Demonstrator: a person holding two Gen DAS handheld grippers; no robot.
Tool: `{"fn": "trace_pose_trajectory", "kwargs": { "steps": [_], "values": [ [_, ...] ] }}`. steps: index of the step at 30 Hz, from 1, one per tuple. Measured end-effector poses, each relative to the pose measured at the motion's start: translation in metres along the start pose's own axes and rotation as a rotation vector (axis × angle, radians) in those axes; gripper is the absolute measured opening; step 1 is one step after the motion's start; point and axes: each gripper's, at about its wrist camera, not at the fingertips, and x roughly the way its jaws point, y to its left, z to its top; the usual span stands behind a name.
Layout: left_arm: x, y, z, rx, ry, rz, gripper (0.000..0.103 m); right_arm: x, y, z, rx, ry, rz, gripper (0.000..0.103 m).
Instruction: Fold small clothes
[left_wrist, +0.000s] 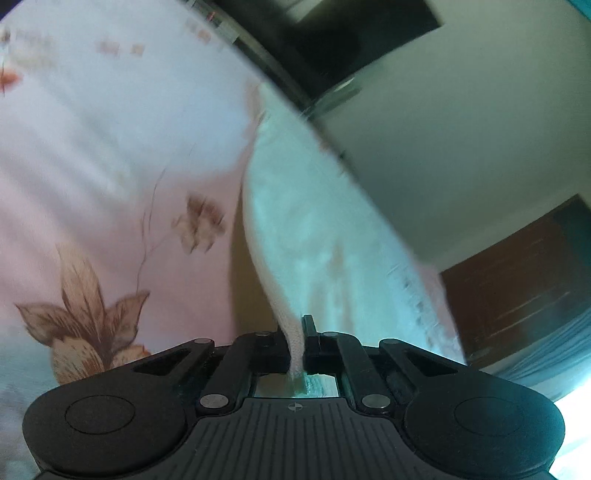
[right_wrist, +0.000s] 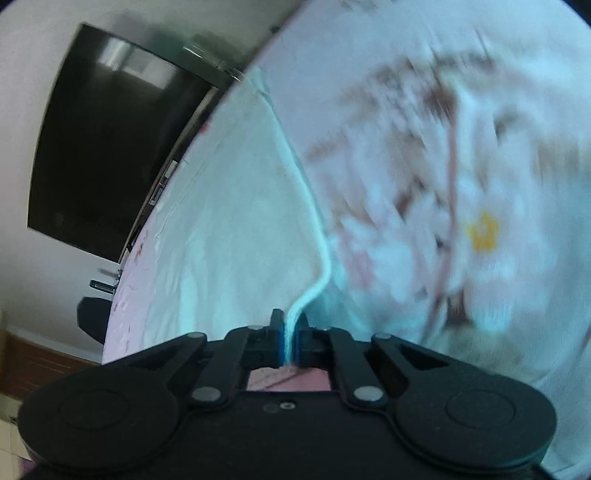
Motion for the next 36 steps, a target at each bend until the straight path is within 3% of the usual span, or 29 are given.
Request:
{"fn": "trace_pose_trajectory", "kwargs": {
  "steps": [4,6,8,10,18,23,29,36],
  "values": [
    [-0.002,0.011,-0.004,0.001,0.018,0.040,0.005,-0.019,0.010,-0.001,-0.041,-0.044,0.073,0.006],
    [0.008,0.022,-0.011,-0.017,0.055,0.087,0.005,-0.012,-0.002,-0.007,-0.035,-0.024,0.031,0.006],
    [0.008,0.027,-0.014,-0.053,0.032,0.066,0.005,0.004,-0.022,-0.014,-0.003,0.036,-0.066,0.004],
    [0.008,0.023,-0.012,-0.044,0.034,0.079,0.005,0.001,-0.032,-0.017,0.064,0.012,-0.014,0.005],
    [0.013,0.013,-0.015,-0.053,0.022,0.096,0.005,0.002,-0.021,-0.017,0.023,0.023,-0.021,0.005],
    [-0.004,0.015,-0.014,-0.032,-0.001,0.097,0.005,-0.004,-0.013,-0.010,-0.005,0.012,-0.021,0.005],
    [-0.002,-0.010,0.015,0.047,-0.022,0.104,0.005,-0.005,0.016,0.017,-0.134,-0.008,-0.001,0.005],
    [0.036,-0.046,0.095,0.131,-0.056,0.068,0.005,0.023,0.070,0.084,-0.277,-0.041,-0.001,0.005]
  ]
}}
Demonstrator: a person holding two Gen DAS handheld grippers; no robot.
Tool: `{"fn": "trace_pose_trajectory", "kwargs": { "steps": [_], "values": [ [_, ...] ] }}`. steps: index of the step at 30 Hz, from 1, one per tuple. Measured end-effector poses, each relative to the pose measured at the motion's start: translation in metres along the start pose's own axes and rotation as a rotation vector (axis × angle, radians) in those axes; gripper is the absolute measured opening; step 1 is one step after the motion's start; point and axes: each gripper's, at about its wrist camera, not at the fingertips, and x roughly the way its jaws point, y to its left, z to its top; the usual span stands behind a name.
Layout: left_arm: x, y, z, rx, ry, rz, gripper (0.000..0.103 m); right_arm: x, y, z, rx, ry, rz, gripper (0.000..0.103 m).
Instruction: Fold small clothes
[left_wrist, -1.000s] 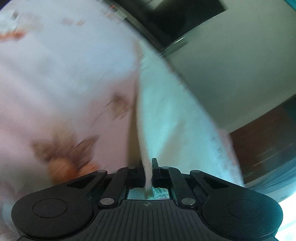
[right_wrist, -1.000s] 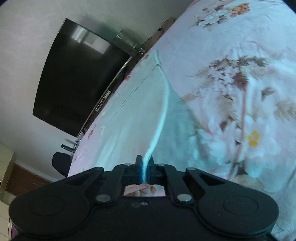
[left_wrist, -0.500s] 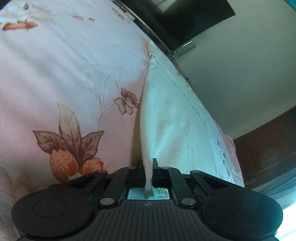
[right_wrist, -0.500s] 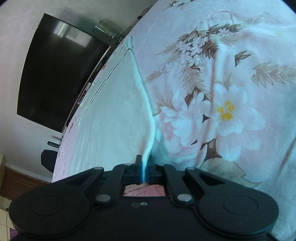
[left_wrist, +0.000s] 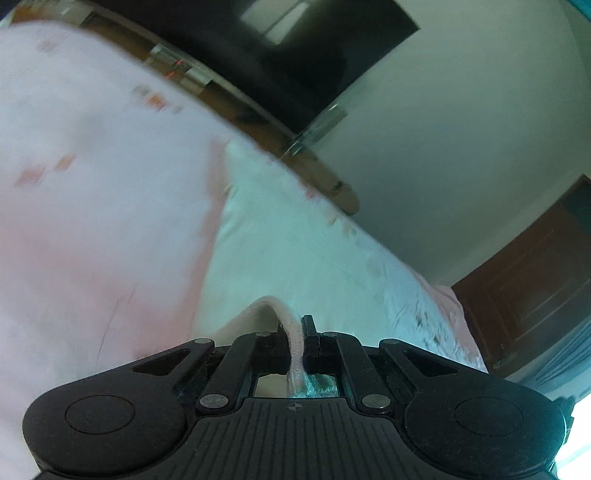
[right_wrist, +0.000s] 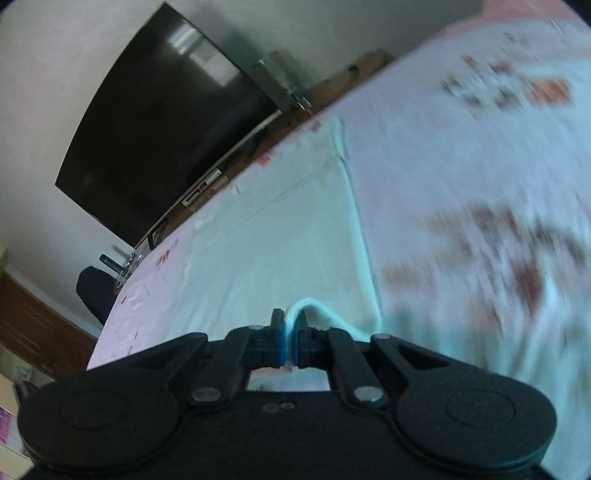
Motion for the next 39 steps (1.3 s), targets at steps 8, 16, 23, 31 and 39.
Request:
{"fn": "trace_pose_trajectory", "kwargs": {
  "steps": [8,16,23,31,39],
  "values": [
    [0.079,-0.024,0.103,0.094,-0.046,0.036,0.005,0.056,0.022,0.106,-0.063,-0.064,0.046,0.005],
    [0.190,-0.026,0.178,0.147,-0.023,0.115,0.005,0.165,0.002,0.188,-0.042,-0.034,0.067,0.005],
    [0.279,0.003,0.200,0.116,0.040,0.153,0.005,0.257,-0.050,0.221,0.090,0.017,0.044,0.005],
    [0.291,0.018,0.197,0.073,-0.057,0.188,0.097,0.274,-0.064,0.225,0.037,-0.117,0.061,0.043],
    [0.298,0.010,0.196,0.258,0.060,0.220,0.053,0.276,-0.060,0.219,-0.104,-0.047,0.008,0.037]
  ]
}}
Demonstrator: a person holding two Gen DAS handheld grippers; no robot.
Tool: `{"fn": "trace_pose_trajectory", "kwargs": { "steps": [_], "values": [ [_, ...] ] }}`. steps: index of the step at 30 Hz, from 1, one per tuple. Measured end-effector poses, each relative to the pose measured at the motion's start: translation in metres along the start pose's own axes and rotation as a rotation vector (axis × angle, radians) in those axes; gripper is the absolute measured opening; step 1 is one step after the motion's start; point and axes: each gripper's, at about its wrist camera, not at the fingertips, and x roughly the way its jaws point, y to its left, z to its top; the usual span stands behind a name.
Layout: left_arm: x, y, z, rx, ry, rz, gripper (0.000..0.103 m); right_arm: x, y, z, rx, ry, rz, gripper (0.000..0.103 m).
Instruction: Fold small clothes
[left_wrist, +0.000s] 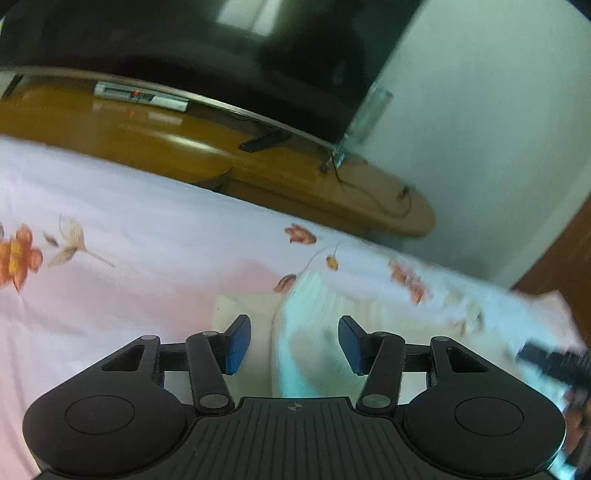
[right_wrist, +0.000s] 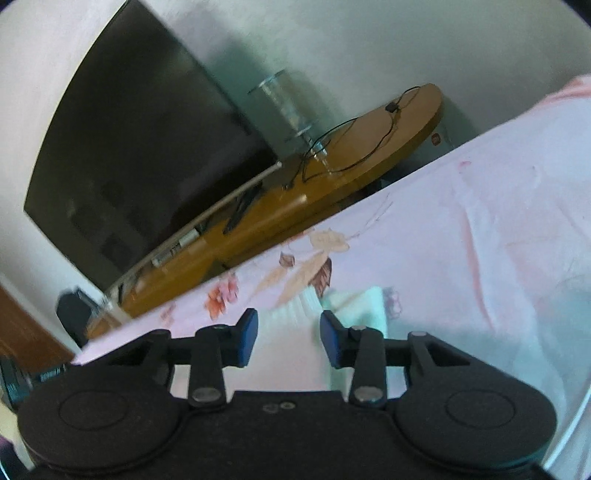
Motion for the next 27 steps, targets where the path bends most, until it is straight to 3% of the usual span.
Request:
{"fn": "trace_pose_trajectory", "kwargs": {
  "steps": [4,5,6,7,9,10,13,16,17,18,20,21,22,23,24,27],
  "values": [
    [0.005,-0.012,-0.001,0.103,0.037,0.039,0.053,0.015,0.006,0.003,-0.046,0.028,-0.045,0.035],
    [0.006,-0.016,-0.003,0.127,0.035,0.049,0.049,0.018,0.008,0.002,-0.064,0.036,-0.054,0.033],
    [0.005,-0.018,-0.002,0.146,0.035,0.057,0.024,0.022,0.011,0.001,-0.089,0.051,-0.074,0.030],
    [0.004,-0.019,-0.002,0.156,0.036,0.067,0.012,0.026,0.013,-0.001,-0.116,0.073,-0.106,0.022],
    [0.000,-0.019,-0.003,0.156,0.007,0.070,0.005,0.031,0.017,-0.003,-0.156,0.088,-0.153,0.009],
    [-0.003,-0.019,-0.003,0.156,-0.018,0.068,0.005,0.029,0.018,-0.004,-0.171,0.079,-0.159,0.004],
    [-0.017,-0.018,-0.002,0.158,-0.107,0.036,0.005,0.014,0.020,-0.004,-0.187,0.006,-0.162,0.003],
    [-0.007,-0.018,-0.005,0.170,-0.047,0.052,0.005,0.003,0.019,-0.002,-0.216,-0.052,-0.172,0.003],
    [0.002,-0.018,-0.008,0.184,-0.004,0.075,0.006,0.006,0.017,-0.002,-0.218,-0.045,-0.185,0.003],
    [0.003,-0.018,-0.012,0.198,-0.014,0.076,0.006,0.012,0.013,-0.003,-0.206,-0.012,-0.200,0.003],
    [0.000,-0.019,-0.011,0.196,-0.012,0.085,0.010,0.026,0.005,-0.007,-0.191,0.057,-0.221,0.005],
    [-0.005,-0.019,-0.009,0.185,-0.012,0.097,0.026,0.024,0.006,-0.008,-0.192,0.046,-0.212,0.006],
    [-0.012,-0.020,-0.009,0.181,-0.022,0.109,0.056,0.020,0.007,-0.006,-0.177,0.042,-0.209,0.013],
    [-0.025,-0.020,-0.011,0.182,-0.055,0.112,0.072,0.013,0.008,-0.006,-0.161,0.029,-0.189,0.024],
    [-0.044,-0.019,-0.015,0.183,-0.111,0.098,0.085,0.000,0.010,-0.007,-0.149,0.007,-0.165,0.024],
    [-0.086,-0.009,-0.034,0.155,-0.131,0.035,0.084,-0.034,0.015,-0.021,-0.126,0.006,-0.125,0.022]
  ]
}}
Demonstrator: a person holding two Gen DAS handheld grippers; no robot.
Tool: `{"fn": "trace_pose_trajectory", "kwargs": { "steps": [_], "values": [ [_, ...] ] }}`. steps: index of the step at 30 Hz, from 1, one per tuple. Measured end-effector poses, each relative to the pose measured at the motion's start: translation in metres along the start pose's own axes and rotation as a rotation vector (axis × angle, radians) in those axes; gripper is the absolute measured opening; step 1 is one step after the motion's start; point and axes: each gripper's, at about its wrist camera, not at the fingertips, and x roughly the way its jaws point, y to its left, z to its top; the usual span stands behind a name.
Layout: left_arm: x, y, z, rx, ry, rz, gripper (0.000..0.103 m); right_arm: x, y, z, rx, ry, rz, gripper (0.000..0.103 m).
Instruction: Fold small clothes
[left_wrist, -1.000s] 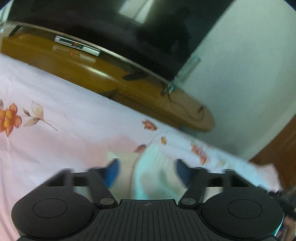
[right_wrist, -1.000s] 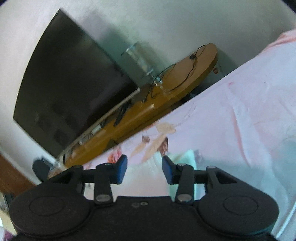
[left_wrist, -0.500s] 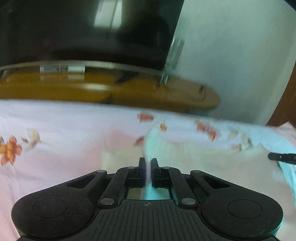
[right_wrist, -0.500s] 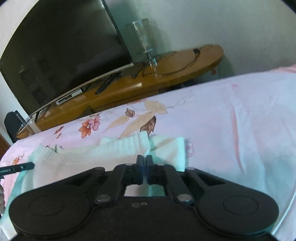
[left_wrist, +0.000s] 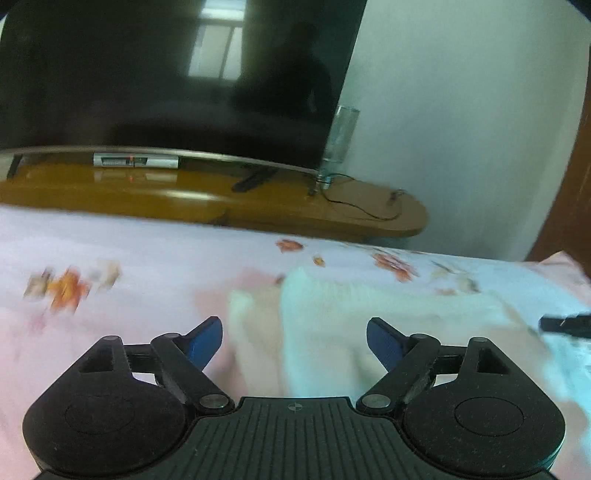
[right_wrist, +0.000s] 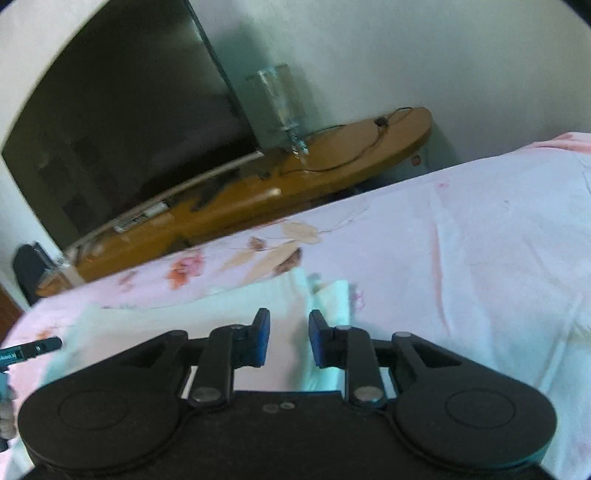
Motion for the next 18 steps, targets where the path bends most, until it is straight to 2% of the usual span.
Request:
{"fn": "trace_pose_trajectory", "kwargs": {
  "steps": [2,3,4,6,10,14,15,16,18],
  "values": [
    [-0.028,0.007,-0.020,-0.031,0.018,-0.023,0.077,-0.025,0.001,-0.021,-0.010,0.020,0.004,0.021],
    [-0.037,0.009,-0.029,-0.048,0.037,-0.027,0.061,-0.036,0.001,-0.031,-0.012,0.025,0.000,0.021],
    [-0.044,0.012,-0.040,-0.069,0.061,-0.034,0.054,-0.049,-0.001,-0.042,0.003,0.032,0.001,0.021],
    [-0.055,0.016,-0.057,-0.117,0.100,-0.049,0.053,-0.068,-0.005,-0.062,0.043,0.046,0.018,0.021],
    [-0.065,0.021,-0.077,-0.187,0.128,-0.081,0.053,-0.097,-0.007,-0.091,0.118,0.054,0.031,0.021],
    [-0.062,0.020,-0.089,-0.206,0.163,-0.111,0.053,-0.098,-0.003,-0.102,0.144,0.075,0.045,0.025],
    [-0.061,0.018,-0.091,-0.203,0.160,-0.113,0.042,-0.095,-0.002,-0.103,0.149,0.084,0.052,0.025],
    [-0.058,0.018,-0.091,-0.202,0.165,-0.120,0.010,-0.093,0.001,-0.103,0.143,0.086,0.051,0.024],
    [-0.058,0.017,-0.093,-0.208,0.168,-0.134,0.005,-0.090,0.004,-0.102,0.126,0.080,0.050,0.019]
  ]
}}
